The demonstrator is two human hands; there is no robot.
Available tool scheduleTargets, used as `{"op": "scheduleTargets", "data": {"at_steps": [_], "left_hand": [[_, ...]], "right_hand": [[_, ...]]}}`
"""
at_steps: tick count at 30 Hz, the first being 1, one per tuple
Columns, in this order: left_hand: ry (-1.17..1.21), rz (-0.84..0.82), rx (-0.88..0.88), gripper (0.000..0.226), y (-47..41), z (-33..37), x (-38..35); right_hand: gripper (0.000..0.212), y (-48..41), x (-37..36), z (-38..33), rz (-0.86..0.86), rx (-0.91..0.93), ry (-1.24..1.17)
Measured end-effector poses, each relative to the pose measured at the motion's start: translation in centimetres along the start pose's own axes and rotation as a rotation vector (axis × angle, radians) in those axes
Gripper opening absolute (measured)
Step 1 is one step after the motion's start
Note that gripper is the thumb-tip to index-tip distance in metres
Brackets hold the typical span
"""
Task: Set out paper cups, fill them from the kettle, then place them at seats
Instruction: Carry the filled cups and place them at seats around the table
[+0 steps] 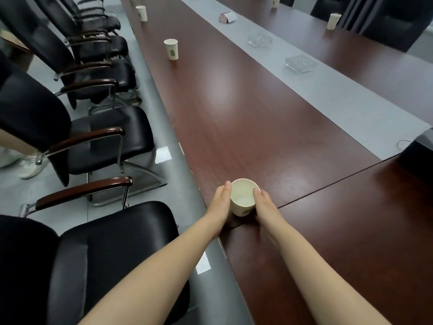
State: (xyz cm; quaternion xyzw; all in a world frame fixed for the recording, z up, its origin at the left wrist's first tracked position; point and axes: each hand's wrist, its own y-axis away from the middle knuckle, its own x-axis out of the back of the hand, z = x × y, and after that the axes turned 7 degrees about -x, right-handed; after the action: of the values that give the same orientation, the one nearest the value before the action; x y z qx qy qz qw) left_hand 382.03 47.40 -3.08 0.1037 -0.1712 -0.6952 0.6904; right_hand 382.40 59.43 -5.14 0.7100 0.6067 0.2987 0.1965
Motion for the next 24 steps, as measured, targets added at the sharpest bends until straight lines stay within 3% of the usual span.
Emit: {"op": "scheduleTargets", "data": {"at_steps": [8, 14, 18, 24], "left_hand": [[-0.082, 0.063, 0.007, 0.052, 5.9, 3.1, 3.9], [-0.054, 0.148, -0.067, 0.048, 11.5, 4.6, 8.8], [0.031, 0.229, -0.152, 0.045, 16.9, 4.7, 14.3], [0.047, 0.428, -0.328, 0.04, 28.0, 3.2, 26.7]], "right_hand": [[0.06, 5.3, 1.8, -2.6, 0.092, 0.026, 0.086], [0.048, 12.4, -1.0, -5.8, 0.187, 0.204, 0.065], [0.044, 18.7, -6.8, -6.9, 0.058, 0.327, 0.14], [0.035, 29.8, -19.9, -3.1, -0.24, 0.337, 0.136]]}}
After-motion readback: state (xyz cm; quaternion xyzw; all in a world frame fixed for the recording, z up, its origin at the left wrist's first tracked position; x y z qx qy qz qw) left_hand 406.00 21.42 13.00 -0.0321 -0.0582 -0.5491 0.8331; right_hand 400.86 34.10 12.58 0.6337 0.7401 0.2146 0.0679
